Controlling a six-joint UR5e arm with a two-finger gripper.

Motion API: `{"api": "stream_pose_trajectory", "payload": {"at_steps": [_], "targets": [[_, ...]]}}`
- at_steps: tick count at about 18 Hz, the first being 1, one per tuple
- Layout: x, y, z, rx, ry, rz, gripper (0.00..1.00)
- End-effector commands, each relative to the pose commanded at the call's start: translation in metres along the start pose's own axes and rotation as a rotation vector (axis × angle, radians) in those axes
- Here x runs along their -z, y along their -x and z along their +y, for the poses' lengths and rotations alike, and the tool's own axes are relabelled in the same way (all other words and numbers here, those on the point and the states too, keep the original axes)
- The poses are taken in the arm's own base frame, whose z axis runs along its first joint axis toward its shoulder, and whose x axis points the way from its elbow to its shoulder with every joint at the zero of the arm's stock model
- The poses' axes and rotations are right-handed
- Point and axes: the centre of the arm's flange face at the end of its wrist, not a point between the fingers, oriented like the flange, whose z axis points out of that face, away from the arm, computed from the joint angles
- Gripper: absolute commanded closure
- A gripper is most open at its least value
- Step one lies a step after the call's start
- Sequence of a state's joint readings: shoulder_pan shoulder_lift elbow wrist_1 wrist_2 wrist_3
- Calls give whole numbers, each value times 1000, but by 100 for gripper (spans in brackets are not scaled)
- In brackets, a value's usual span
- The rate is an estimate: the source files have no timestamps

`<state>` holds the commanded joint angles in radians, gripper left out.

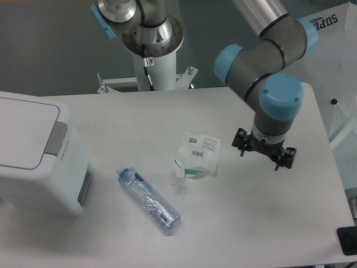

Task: Open the trash can
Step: 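Move the gripper over to the lid of the white trash can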

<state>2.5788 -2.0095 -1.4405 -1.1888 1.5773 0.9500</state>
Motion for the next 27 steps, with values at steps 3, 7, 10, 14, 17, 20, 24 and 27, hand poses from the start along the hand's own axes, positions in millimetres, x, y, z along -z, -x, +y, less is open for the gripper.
{"api": "stream_pose_trajectory", "payload": {"at_steps": [3,7,10,14,17,20,24,27], "targets": [[23,-30,-18,50,-115,83,0],[91,-101,-53,119,-251,150,0],[115,-147,-74,110,-287,168,0],[136,-183,-89,79,-367,234,0],[146,-186,-87,155,-376,242,0],[168,-199,-84,158,-415,254,0],[181,-209,-81,190,-442,286,0],[181,-235,-91,149,-445,295,0]]}}
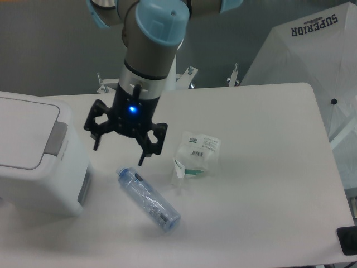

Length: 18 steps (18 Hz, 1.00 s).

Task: Open the trash can
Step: 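Move the gripper over to the lid of the white trash can, then lower the gripper onto the trash can lid edge and press it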

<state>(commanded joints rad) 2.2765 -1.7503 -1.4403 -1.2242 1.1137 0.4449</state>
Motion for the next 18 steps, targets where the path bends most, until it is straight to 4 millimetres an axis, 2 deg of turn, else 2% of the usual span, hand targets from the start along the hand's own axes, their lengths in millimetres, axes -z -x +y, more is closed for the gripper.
{"api": "stream_pose_trajectory", "payload": {"at_steps": [3,5,18], "targets": [[-12,-20,0,-27,17,23,0],[-20,-27,4,-24,33,31,0],[-34,-26,9,-23,39,32,0]]}}
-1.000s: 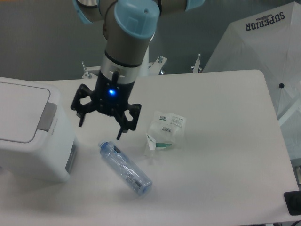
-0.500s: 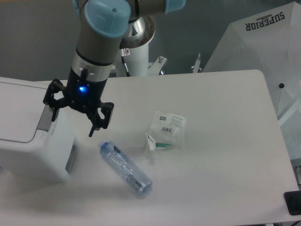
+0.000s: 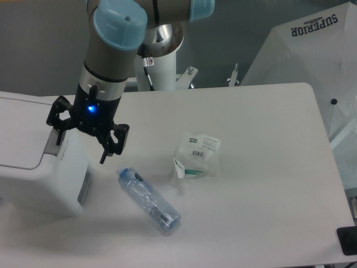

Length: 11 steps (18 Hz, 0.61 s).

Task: Open the trash can
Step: 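Lower the gripper onto the trash can lid edge and press it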

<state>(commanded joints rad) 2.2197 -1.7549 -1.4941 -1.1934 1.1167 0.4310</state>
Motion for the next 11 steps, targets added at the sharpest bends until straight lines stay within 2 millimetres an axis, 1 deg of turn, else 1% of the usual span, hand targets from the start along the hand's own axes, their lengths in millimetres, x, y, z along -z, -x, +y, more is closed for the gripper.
{"api": "stream_pose_trajectory", "payload": {"at_steps": [11], "targets": [[-9,2,4,4,17,5,0]]}}
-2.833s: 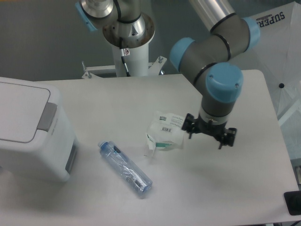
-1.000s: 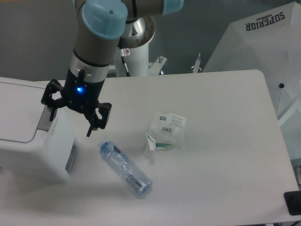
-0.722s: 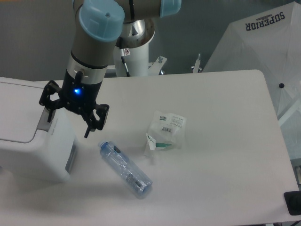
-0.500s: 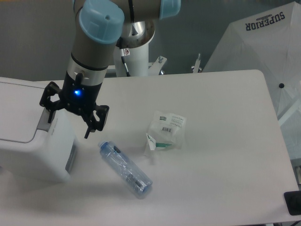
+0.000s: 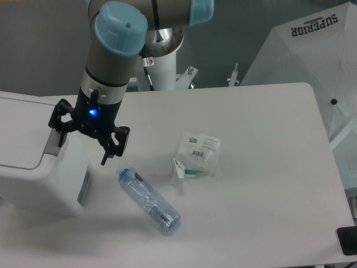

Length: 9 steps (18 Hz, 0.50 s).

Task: Open the trash can
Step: 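Lower the gripper onto the trash can lid edge and press it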

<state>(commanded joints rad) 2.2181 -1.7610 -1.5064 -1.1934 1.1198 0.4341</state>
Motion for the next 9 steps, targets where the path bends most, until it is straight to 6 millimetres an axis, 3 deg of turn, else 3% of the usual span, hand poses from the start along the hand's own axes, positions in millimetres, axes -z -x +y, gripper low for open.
{"api": "stream_pose_trajectory", "payload": {"at_steps": [9], "targets": [[24,-11,-4,1,-41,-12,0]]}}
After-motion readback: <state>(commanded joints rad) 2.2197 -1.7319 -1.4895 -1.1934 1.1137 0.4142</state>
